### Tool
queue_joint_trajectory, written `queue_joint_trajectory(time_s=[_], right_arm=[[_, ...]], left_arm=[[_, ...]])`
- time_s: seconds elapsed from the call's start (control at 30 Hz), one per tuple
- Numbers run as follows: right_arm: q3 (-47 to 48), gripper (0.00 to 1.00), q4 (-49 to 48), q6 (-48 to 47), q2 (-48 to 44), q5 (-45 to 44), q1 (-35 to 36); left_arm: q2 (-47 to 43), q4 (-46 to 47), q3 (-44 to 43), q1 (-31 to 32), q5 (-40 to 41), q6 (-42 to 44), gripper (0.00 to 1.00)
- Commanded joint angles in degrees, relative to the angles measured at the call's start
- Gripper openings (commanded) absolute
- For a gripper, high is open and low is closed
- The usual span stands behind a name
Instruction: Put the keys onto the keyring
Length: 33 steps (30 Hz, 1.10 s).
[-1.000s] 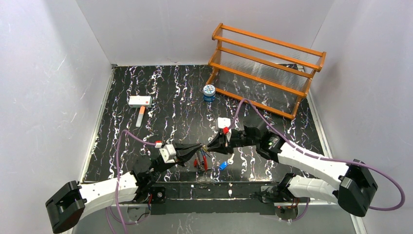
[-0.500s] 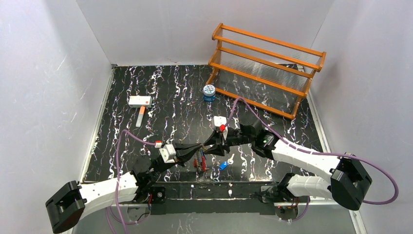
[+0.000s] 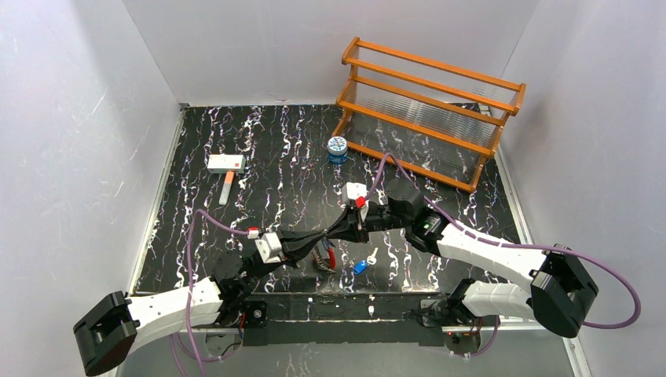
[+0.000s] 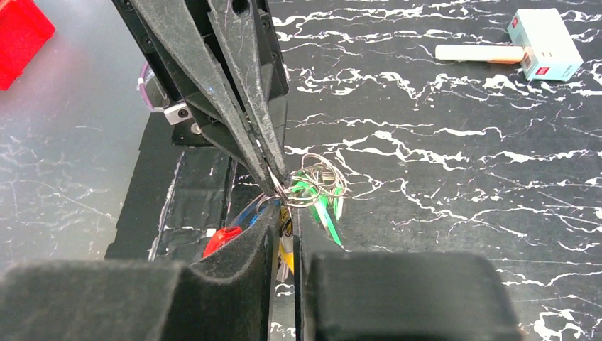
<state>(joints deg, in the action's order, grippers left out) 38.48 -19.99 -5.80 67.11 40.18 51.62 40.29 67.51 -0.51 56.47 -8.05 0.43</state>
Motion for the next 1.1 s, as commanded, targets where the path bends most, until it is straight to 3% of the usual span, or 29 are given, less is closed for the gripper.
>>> queue_joint_trajectory(time_s=[0.0, 0.17, 0.33, 0.43, 0.63, 0.83, 0.9, 1.03, 1.07], right_arm=[[1.11, 0.18, -7.12, 0.7, -1.78, 2.37, 0.24], [0.02, 0.25, -8.75, 0.84, -2.78, 3.25, 0.21], [-1.65, 0.44, -10.16, 0.59, -4.12, 2.83, 0.24], [-2.33, 0.45, -10.36, 0.34, -4.92, 2.29, 0.23], [-2.42, 0.31, -11.51, 0.98, -4.29, 3.14, 0.24], [-1.96, 0.38, -12.79, 1.53, -2.92, 3.69, 0.17], [-1.92, 0.3, -12.92, 1.45, -2.86, 4.19, 0.24], [-2.18, 0.03, -11.62, 0.65, -2.86, 4.25, 0.24], [-1.99, 0.01, -10.31, 0.04, -2.94, 4.29, 0.2]], left_arm=[[-0.3, 2.82, 5.59, 0.17, 0.13, 0.31, 0.0], [-0.28, 2.81, 5.73, 0.14, 0.32, 0.25, 0.0], [-0.6, 2.81, 5.99, 0.13, 0.49, 0.24, 0.0], [-1.03, 2.72, 5.88, 0.2, 0.54, 0.13, 0.0], [-0.73, 2.8, 5.88, 0.14, 0.35, 0.07, 0.0], [-0.92, 2.81, 6.13, 0.2, 0.23, -0.04, 0.0], [-1.19, 2.75, 6.22, 0.16, 0.42, -0.07, 0.0], [-1.53, 2.72, 6.42, 0.14, 0.78, -0.05, 0.0], [-1.53, 2.72, 6.56, 0.13, 1.15, -0.03, 0.0]])
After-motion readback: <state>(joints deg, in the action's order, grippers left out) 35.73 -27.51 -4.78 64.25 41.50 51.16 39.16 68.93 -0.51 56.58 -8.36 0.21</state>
